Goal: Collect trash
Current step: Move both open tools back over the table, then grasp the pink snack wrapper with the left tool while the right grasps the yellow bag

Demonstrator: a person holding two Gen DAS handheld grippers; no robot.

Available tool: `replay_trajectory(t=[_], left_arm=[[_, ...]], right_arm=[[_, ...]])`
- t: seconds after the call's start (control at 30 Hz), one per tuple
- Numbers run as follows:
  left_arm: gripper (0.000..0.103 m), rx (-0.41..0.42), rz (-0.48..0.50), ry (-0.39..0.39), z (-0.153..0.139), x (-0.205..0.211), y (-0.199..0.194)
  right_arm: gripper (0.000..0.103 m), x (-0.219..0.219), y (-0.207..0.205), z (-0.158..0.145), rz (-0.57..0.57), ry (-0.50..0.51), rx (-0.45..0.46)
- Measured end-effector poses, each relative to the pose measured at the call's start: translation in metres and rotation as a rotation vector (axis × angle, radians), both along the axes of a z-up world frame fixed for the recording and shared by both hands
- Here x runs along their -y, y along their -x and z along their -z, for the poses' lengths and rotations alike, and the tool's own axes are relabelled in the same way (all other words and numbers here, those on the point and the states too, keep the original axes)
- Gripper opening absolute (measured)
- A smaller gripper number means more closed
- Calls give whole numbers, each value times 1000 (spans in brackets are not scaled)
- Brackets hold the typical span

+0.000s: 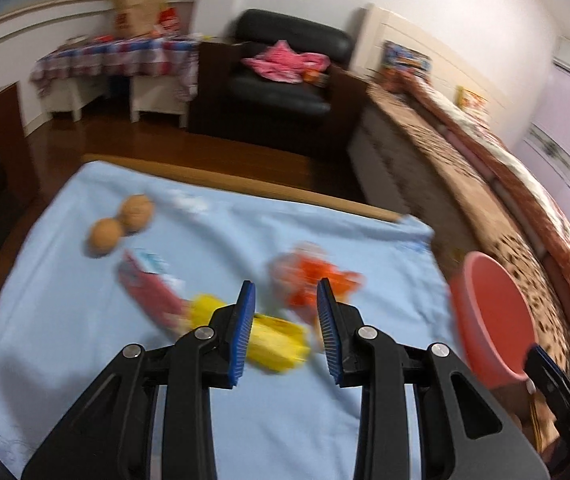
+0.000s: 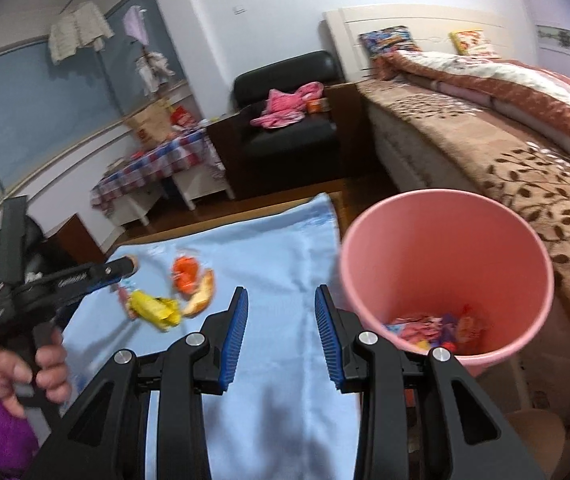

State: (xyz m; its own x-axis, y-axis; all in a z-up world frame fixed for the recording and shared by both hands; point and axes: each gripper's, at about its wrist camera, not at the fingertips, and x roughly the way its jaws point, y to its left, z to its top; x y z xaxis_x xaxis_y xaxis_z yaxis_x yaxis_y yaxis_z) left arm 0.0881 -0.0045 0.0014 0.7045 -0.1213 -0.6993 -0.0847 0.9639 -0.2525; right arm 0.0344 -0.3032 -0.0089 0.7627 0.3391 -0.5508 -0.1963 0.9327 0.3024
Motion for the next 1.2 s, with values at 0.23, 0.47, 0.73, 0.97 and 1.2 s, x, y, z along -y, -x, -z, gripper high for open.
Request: replay_trajectory(t=[0.23, 0.47, 0.73, 0.97, 1.2], left_arm=[[32, -93, -162, 111, 13, -70, -14], [32, -209, -209, 159, 31, -88, -24], [32, -262, -228, 113, 47, -81, -37], [27, -249, -246, 146, 54, -94, -31], [19, -187, -188, 208, 47, -109, -8]], right_arm=[[34, -27, -6, 4, -84, 14, -9], [42, -55, -14, 11, -185, 33, -13], [43, -85, -24, 23, -295, 37, -62], [45, -115, -37, 32, -377, 54, -110], [51, -157, -57, 39, -478, 98, -135]])
